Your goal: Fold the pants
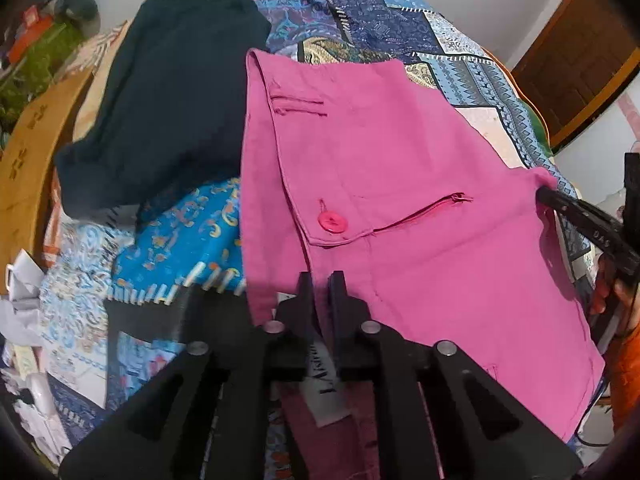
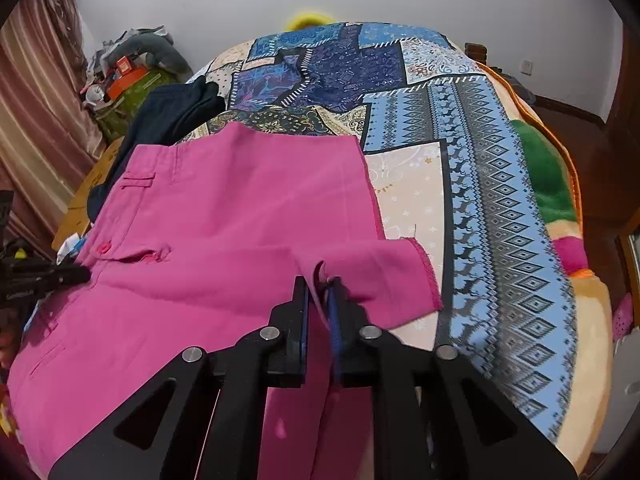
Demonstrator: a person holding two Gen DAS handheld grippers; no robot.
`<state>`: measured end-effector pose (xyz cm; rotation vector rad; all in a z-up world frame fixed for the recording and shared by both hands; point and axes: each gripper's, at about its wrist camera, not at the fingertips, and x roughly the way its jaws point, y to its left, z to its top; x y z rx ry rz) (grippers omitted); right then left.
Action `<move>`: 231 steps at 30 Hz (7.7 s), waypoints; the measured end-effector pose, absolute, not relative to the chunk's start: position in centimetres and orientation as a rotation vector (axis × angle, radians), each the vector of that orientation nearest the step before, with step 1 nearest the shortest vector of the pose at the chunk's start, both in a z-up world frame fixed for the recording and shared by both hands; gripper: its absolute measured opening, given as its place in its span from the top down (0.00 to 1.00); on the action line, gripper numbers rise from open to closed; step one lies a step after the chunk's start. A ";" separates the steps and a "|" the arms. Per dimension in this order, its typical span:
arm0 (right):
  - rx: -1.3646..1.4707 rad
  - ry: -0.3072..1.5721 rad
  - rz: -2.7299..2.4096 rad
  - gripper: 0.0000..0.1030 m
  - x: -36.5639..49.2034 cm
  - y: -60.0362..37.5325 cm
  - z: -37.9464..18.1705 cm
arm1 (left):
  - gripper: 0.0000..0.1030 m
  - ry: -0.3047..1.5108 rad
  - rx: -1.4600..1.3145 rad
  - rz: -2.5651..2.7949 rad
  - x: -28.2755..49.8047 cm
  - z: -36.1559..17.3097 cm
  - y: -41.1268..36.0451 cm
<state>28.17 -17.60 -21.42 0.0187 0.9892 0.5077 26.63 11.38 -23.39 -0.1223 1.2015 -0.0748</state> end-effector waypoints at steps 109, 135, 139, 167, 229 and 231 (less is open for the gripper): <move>-0.272 1.140 0.470 0.56 45.4 -8.9 -28.1 | 0.84 1.071 -0.089 -0.009 42.3 -24.4 15.7; -0.145 0.752 0.458 0.97 40.6 -13.2 -11.6 | 0.94 0.850 0.004 0.009 38.3 -13.3 12.8; -0.123 0.743 0.476 0.97 38.1 -13.9 -11.3 | 0.94 0.844 0.005 0.000 36.4 -12.5 12.4; -0.103 0.826 0.495 0.97 22.9 -19.2 -15.0 | 0.96 0.926 0.037 -0.107 21.2 -17.9 9.1; -0.260 0.843 0.701 0.96 16.3 -13.2 -17.6 | 0.92 0.964 0.315 -0.377 18.5 -19.0 -4.2; -0.266 0.852 0.702 0.96 16.0 -13.1 -18.0 | 0.92 0.984 0.309 -0.382 18.5 -19.5 -4.2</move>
